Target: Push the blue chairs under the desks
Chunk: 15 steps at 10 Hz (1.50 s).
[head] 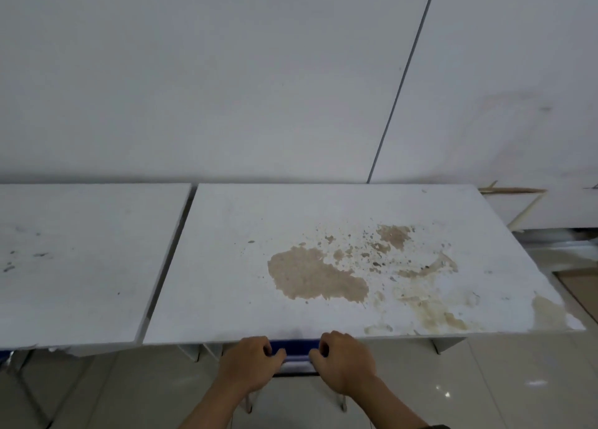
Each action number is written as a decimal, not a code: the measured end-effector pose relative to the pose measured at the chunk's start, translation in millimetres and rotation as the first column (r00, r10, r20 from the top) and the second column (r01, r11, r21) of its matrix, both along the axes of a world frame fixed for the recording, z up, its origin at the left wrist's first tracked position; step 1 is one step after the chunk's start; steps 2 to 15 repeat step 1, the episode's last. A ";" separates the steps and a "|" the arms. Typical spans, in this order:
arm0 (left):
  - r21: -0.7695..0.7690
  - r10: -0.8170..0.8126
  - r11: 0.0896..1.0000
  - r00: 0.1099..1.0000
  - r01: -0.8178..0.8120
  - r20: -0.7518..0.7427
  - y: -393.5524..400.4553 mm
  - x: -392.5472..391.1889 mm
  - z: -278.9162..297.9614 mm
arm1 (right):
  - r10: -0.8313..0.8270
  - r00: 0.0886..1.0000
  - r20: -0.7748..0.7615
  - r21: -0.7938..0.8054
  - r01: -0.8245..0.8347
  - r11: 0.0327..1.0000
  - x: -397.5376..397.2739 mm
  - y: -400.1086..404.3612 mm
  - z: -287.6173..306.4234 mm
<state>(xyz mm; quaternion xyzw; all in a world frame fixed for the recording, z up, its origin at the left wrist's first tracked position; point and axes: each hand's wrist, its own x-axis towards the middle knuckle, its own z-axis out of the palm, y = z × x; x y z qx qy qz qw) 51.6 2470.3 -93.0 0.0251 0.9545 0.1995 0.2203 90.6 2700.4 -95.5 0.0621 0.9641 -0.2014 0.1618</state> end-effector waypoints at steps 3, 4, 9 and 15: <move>-0.025 -0.064 0.997 0.987 0.069 0.148 10.8 -6.9 19.2 | 0.119 0.948 0.294 -0.083 -0.099 0.992 -15.0 1.4 18.9; -0.025 -0.064 0.997 0.987 0.069 0.148 10.8 -6.9 19.2 | 0.119 0.948 0.294 -0.083 -0.099 0.992 -15.0 1.4 18.9; -0.025 -0.064 0.997 0.987 0.069 0.148 10.8 -6.9 19.2 | 0.119 0.948 0.294 -0.083 -0.099 0.992 -15.0 1.4 18.9; -0.025 -0.064 0.997 0.987 0.069 0.148 10.8 -6.9 19.2 | 0.119 0.948 0.294 -0.083 -0.099 0.992 -15.0 1.4 18.9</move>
